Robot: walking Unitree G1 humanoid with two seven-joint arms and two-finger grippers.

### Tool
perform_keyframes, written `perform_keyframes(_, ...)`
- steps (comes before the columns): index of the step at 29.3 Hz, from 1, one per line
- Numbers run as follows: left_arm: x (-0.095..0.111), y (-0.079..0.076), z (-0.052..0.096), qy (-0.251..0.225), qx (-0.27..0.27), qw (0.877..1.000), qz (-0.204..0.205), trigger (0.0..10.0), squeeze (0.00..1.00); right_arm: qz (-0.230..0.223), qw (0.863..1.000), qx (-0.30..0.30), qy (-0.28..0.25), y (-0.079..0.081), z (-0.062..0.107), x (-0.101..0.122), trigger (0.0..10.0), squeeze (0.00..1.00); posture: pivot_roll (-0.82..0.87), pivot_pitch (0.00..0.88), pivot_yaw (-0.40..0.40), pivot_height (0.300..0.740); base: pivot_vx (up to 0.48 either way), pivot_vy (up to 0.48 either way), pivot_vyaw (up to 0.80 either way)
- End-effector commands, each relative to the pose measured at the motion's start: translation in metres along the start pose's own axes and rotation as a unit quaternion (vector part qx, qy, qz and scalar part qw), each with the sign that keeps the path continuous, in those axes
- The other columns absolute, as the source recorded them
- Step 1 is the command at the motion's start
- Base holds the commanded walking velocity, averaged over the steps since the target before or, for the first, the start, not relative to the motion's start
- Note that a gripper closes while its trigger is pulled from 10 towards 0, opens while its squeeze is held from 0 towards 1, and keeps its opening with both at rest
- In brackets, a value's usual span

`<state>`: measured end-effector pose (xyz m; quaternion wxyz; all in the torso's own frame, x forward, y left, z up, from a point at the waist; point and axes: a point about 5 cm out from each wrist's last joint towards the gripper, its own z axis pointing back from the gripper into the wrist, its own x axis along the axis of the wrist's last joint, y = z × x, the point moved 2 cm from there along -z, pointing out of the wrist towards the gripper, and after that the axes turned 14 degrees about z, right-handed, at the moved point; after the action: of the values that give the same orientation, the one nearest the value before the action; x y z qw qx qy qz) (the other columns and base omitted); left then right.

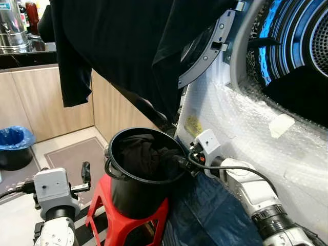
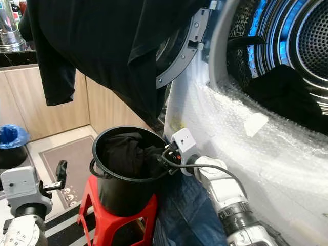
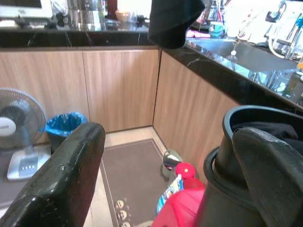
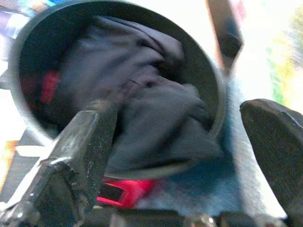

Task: Clothes washing

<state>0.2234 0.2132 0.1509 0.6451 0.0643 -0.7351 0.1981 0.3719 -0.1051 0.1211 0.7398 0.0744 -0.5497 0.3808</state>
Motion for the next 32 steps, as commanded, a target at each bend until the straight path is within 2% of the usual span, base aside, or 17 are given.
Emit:
perform_keyframes(1, 0.003, -0.005, 0.006, -0.004, 0.003, 1.000, 0.001, 10.0, 0.00, 0.011, 0.999, -0.026, 0.021, -0.007, -0.002, -0.005, 10.0, 0.00, 0.28, 0.030, -0.262, 0.740, 0.000, 0.000, 0.00)
perform_keyframes(4, 0.004, -0.005, 0.012, -0.004, 0.015, 1.000, 0.003, 10.0, 0.00, 0.009, 0.998, -0.047, 0.052, -0.006, -0.009, -0.011, 10.0, 0.00, 0.29, 0.049, -0.285, 0.740, 0.000, 0.000, 0.00)
perform_keyframes(6, 0.005, -0.004, 0.020, -0.002, 0.028, 1.000, 0.005, 10.0, 0.00, 0.003, 0.994, -0.080, 0.081, 0.003, -0.019, -0.020, 10.0, 0.00, 0.30, 0.061, -0.297, 0.740, 0.000, 0.000, 0.00)
perform_keyframes(13, 0.007, -0.011, 0.029, 0.002, 0.016, 1.000, 0.007, 10.0, 0.00, -0.005, 0.990, -0.099, 0.098, 0.015, -0.025, -0.026, 10.0, 0.00, 0.32, 0.102, -0.304, 0.740, 0.000, 0.000, 0.00)
perform_keyframes(18, 0.013, -0.016, 0.037, 0.003, 0.000, 1.000, -0.002, 10.0, 0.00, -0.051, 0.991, -0.094, 0.080, 0.027, -0.031, -0.024, 10.0, 0.00, 0.32, 0.133, -0.297, 0.740, 0.000, 0.000, 0.00)
perform_keyframes(19, 0.015, -0.017, 0.039, 0.006, -0.004, 1.000, 0.001, 10.0, 0.00, -0.071, 0.991, -0.092, 0.060, 0.029, -0.033, -0.016, 10.0, 0.00, 0.32, 0.153, -0.290, 0.740, 0.000, 0.000, 0.00)
perform_keyframes(22, 0.016, -0.018, 0.041, 0.007, -0.007, 1.000, 0.003, 10.0, 0.00, -0.086, 0.991, -0.091, 0.046, 0.031, -0.035, -0.011, 10.0, 0.00, 0.32, 0.156, -0.288, 0.740, 0.000, 0.000, 0.00)
perform_keyframes(23, 0.018, -0.018, 0.043, 0.009, -0.009, 1.000, 0.001, 10.0, 0.00, -0.113, 0.989, -0.090, 0.030, 0.034, -0.037, -0.004, 10.0, 0.00, 0.32, 0.168, -0.282, 0.740, 0.000, 0.000, 0.00)
perform_keyframes(24, 0.018, -0.018, 0.043, 0.009, -0.009, 1.000, 0.001, 10.0, 0.00, -0.113, 0.989, -0.090, 0.030, 0.034, -0.037, -0.004, 10.0, 0.00, 0.32, 0.168, -0.282, 0.740, 0.000, 0.000, 0.00)
perform_keyframes(27, 0.021, -0.019, 0.046, 0.016, -0.014, 1.000, -0.003, 10.0, 0.00, -0.171, 0.982, -0.076, -0.025, 0.043, -0.040, 0.018, 10.0, 0.00, 0.31, 0.209, -0.262, 0.740, 0.000, 0.000, 0.00)
perform_keyframes(30, 0.023, -0.018, 0.048, 0.021, -0.015, 1.000, -0.006, 10.0, 0.00, -0.192, 0.977, -0.063, -0.064, 0.049, -0.041, 0.035, 10.0, 0.00, 0.31, 0.223, -0.254, 0.740, 0.000, 0.000, 0.00)
perform_keyframes(32, 0.024, -0.018, 0.049, 0.022, -0.016, 1.000, -0.006, 10.0, 0.00, -0.200, 0.975, -0.062, -0.071, 0.050, -0.041, 0.039, 10.0, 0.00, 0.31, 0.234, -0.248, 0.740, 0.000, 0.000, 0.00)
